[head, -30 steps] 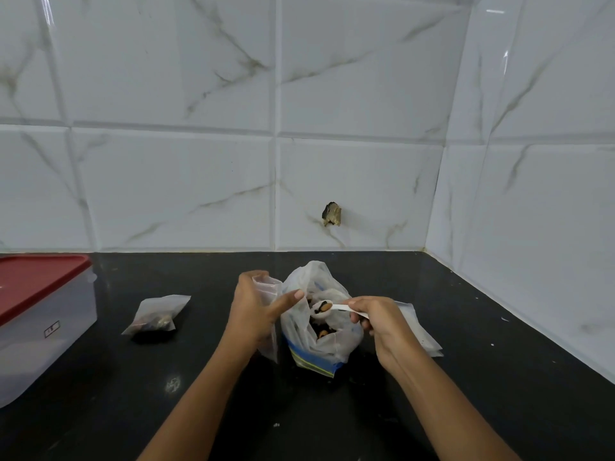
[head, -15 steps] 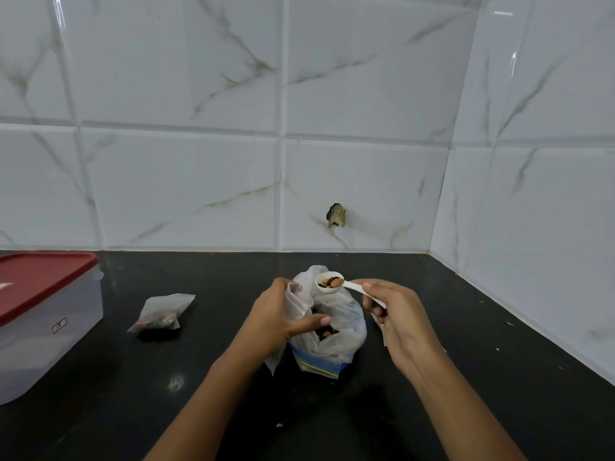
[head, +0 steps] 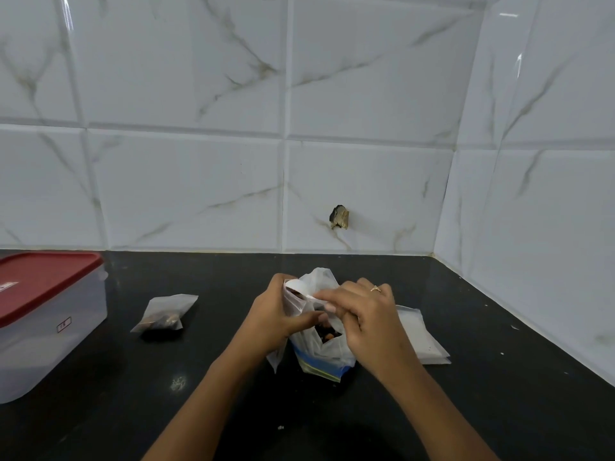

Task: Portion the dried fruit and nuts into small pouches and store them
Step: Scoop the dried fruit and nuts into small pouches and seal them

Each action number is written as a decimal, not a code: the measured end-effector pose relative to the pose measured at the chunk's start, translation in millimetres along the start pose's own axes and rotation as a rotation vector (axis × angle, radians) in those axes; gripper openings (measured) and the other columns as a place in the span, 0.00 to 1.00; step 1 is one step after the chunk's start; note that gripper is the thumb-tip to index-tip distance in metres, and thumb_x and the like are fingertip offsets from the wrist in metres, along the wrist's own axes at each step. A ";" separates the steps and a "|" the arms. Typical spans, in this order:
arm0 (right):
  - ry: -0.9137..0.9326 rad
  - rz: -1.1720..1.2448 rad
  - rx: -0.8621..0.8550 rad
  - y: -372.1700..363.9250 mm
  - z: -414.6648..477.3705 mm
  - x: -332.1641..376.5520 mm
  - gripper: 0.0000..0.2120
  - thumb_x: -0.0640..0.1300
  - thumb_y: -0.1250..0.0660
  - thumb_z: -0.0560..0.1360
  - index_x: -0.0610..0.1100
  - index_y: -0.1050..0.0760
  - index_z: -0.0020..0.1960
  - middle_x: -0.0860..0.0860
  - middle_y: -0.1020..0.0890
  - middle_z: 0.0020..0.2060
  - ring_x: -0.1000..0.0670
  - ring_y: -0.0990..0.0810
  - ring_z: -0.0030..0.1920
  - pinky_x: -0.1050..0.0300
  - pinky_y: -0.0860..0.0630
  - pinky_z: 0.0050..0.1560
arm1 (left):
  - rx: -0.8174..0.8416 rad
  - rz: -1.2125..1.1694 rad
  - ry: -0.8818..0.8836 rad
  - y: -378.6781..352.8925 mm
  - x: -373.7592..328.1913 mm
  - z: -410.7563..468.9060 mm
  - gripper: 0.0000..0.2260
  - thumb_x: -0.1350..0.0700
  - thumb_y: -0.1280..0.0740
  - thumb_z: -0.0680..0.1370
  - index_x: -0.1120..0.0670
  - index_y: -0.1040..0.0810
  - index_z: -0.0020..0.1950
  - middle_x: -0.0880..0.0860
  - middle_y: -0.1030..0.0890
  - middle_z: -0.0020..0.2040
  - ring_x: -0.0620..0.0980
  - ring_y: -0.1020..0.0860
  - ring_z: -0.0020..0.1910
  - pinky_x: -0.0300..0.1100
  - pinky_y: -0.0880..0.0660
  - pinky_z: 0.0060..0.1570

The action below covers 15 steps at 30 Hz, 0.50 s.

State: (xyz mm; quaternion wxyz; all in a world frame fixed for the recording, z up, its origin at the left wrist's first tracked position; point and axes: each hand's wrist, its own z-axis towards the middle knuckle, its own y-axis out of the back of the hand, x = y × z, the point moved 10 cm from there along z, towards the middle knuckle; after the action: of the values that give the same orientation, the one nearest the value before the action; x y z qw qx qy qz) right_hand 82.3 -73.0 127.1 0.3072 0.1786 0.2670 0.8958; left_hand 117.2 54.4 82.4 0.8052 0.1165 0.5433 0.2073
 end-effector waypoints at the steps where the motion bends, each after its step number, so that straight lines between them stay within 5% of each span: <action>1: 0.033 -0.048 -0.021 3.2 0.7 3.9 0.17 0.37 0.43 0.70 0.51 0.18 0.48 0.58 0.19 0.36 0.58 0.32 0.39 0.61 0.41 0.40 | 0.001 -0.002 -0.001 0.0 0.0 0.0 0.22 0.53 0.25 0.67 0.51 0.32 0.56 0.44 0.24 0.46 0.39 0.26 0.43 0.24 0.30 0.36; 15: 0.223 -0.215 -0.251 29.5 -4.4 23.0 0.15 0.40 0.41 0.72 0.47 0.16 0.48 0.55 0.15 0.41 0.55 0.29 0.42 0.60 0.41 0.43 | -0.032 -0.115 -0.001 2.9 0.0 -1.3 0.26 0.53 0.24 0.66 0.49 0.33 0.59 0.44 0.25 0.51 0.39 0.25 0.49 0.28 0.27 0.41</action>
State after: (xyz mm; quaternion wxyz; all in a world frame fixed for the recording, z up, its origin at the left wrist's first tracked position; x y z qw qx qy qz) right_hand 49.6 -79.5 144.6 0.3896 0.0089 0.2030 0.8983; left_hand 115.4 56.9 83.1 0.8179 0.0722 0.5451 0.1693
